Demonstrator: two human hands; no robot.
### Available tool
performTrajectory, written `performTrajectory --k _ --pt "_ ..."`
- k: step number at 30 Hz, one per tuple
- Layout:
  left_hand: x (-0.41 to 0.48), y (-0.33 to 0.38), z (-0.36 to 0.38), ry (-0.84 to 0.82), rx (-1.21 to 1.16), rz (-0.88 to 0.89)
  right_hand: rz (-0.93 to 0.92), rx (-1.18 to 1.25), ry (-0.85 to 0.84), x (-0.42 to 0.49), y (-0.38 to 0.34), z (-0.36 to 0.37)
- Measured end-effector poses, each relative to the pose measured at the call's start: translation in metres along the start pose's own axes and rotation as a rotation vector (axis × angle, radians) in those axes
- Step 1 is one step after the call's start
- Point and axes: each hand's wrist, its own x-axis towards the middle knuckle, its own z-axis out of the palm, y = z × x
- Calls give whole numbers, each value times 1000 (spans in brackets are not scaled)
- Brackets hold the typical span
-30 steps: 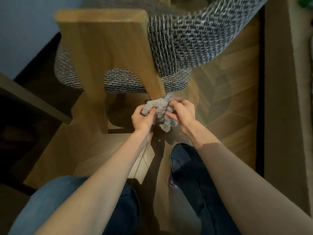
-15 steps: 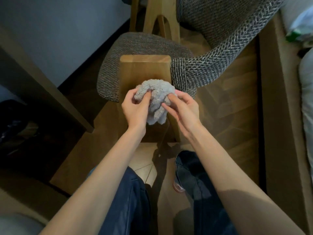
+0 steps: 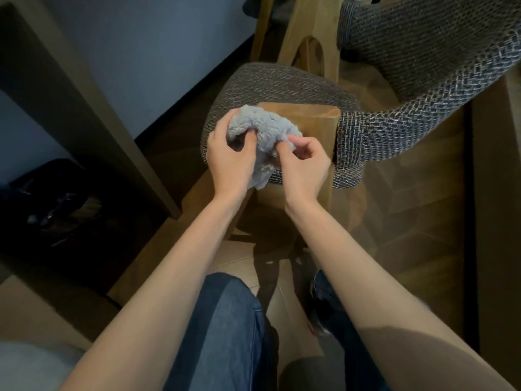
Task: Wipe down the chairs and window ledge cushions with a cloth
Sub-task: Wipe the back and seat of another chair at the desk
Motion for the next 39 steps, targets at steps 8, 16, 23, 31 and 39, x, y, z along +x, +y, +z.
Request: performTrajectory --k 8,16,23,31,39 --pt "-4 -73 -9 -75 118 -89 429 187 -131 -2 68 11" --pt "-4 -129 -10 -86 145 -58 646 187 -146 8 121 26" --pt "-6 -185 -15 -125 233 -285 872 185 -147 2 172 43" --pt "5 -265 -21 -252 322 -487 1085 148 -198 6 245 57" --pt "11 -315 -22 -290 320 -686 1198 84 -217 10 284 72"
